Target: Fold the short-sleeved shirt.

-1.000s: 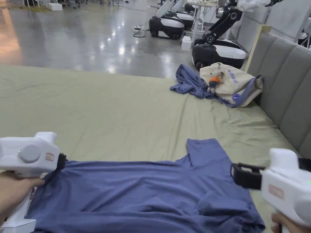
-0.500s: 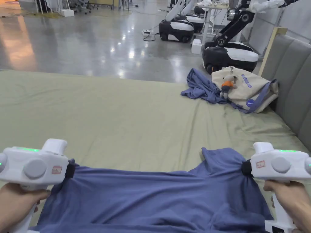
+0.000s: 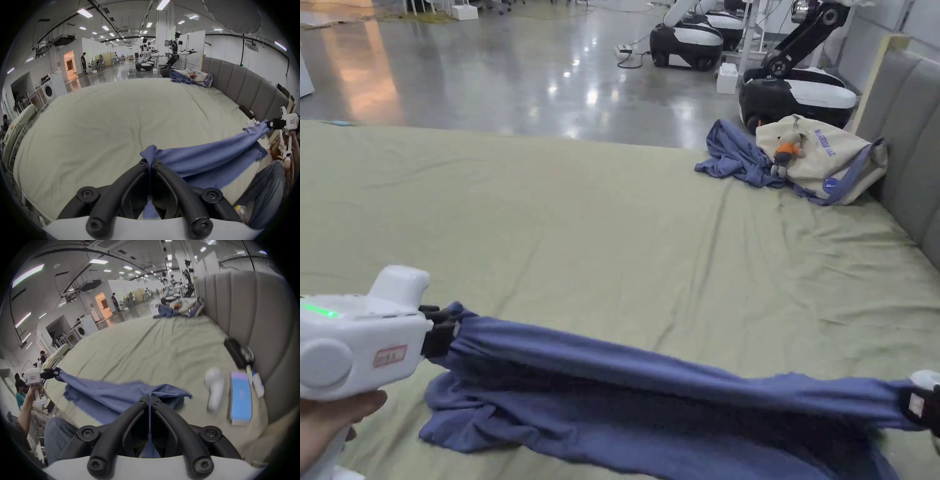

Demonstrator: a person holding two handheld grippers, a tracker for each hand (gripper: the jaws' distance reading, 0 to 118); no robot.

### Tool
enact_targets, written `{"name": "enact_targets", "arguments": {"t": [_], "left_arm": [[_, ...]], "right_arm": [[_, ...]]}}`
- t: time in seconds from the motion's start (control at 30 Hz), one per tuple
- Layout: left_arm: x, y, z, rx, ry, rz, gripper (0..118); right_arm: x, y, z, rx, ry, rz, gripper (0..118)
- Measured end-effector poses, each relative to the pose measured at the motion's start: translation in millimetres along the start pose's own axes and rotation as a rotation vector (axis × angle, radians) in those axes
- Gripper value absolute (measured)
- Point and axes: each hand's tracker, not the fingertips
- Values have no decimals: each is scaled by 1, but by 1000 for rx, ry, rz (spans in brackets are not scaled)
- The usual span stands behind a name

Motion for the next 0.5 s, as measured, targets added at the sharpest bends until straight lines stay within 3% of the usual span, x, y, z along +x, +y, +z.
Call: {"name": "enact_targets", "arguments": {"t": [0.17, 0.23, 0.27, 0.3, 0.33, 0.37, 0.4, 0.43, 0.5], "left_arm": [[6, -66, -20, -133, -11, 18, 2], [2, -81, -41, -139, 20, 45, 2], [0, -84, -47, -145, 17, 85, 4], [-3, -85, -51, -130, -17, 123, 17], [-6, -84, -47, -76, -2, 156, 53], [-5, -84, -33, 1, 36, 194, 111], [-6, -81, -19, 72, 53, 223, 118], [-11, -77, 8, 240, 124, 289, 118], [5, -72, 62, 384, 136, 340, 118]], "right_arm": [[-13, -65, -12, -116, -36, 9, 3], [-11, -76, -30, -111, -102, 36, 3], [-13, -77, -36, -76, -138, 49, 14], [-16, -77, -37, -36, -198, 63, 48], [-15, -78, -37, 15, -295, 77, 104], [-19, -78, -32, 96, -407, 93, 116], [-34, -74, -10, 278, -441, 112, 110], [-50, -69, 6, 371, -451, 111, 111], [-80, -75, 43, 545, -444, 110, 117]]}}
